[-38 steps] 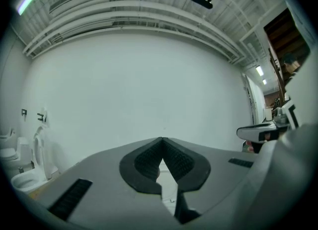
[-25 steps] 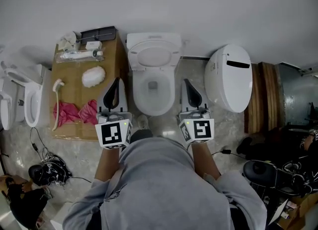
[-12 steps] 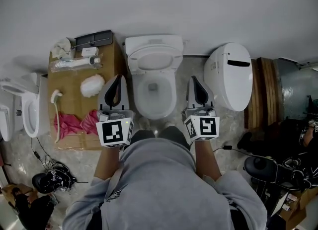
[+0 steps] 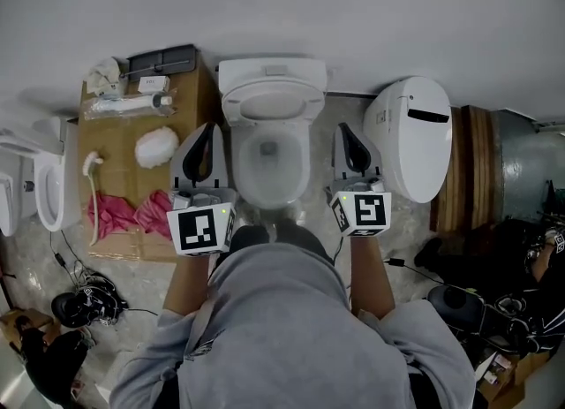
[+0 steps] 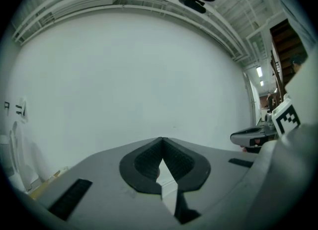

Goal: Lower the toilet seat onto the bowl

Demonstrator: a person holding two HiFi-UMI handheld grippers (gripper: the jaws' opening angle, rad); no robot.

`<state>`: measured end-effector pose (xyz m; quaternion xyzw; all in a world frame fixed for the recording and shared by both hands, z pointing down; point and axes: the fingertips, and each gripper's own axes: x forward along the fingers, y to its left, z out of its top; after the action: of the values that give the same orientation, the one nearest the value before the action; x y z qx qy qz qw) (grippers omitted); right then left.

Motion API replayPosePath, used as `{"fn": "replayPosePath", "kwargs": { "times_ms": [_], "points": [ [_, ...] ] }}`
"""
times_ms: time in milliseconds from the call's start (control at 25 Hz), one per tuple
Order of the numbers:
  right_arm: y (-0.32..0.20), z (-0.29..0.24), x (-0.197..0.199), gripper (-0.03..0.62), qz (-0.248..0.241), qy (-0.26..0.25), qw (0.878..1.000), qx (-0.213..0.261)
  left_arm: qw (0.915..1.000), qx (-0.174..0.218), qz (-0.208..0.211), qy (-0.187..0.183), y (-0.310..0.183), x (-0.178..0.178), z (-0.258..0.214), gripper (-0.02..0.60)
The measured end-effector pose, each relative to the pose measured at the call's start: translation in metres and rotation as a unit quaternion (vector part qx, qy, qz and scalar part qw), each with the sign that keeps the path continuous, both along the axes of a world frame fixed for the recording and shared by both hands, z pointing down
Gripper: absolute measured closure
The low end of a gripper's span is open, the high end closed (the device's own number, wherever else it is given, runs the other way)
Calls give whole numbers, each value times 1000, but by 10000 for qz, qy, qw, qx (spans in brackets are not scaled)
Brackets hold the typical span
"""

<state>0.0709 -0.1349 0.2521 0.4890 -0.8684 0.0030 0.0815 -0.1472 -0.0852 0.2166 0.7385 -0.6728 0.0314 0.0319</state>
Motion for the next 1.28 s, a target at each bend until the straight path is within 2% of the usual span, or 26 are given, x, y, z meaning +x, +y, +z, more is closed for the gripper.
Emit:
{"fn": "replayPosePath", "kwargs": {
  "times_ms": [320, 600, 840, 1280],
  "points": [
    [-39, 43, -5, 588, -457, 408, 9978, -252, 9999, -143, -91, 11, -21, 8, 15, 583],
    [-58, 70, -18, 552, -758, 563, 9947, -404, 9995, -283, -123, 28, -35, 10, 32, 583],
    [-73, 99, -29, 536, -1006, 890, 9898, -484, 9989, -436, -183, 27, -42, 9, 49, 583],
    [-92, 155, -37, 511, -1251, 1195, 9823, -713, 9974, -671, -259, -75, -48, 7, 80, 583]
  ]
}}
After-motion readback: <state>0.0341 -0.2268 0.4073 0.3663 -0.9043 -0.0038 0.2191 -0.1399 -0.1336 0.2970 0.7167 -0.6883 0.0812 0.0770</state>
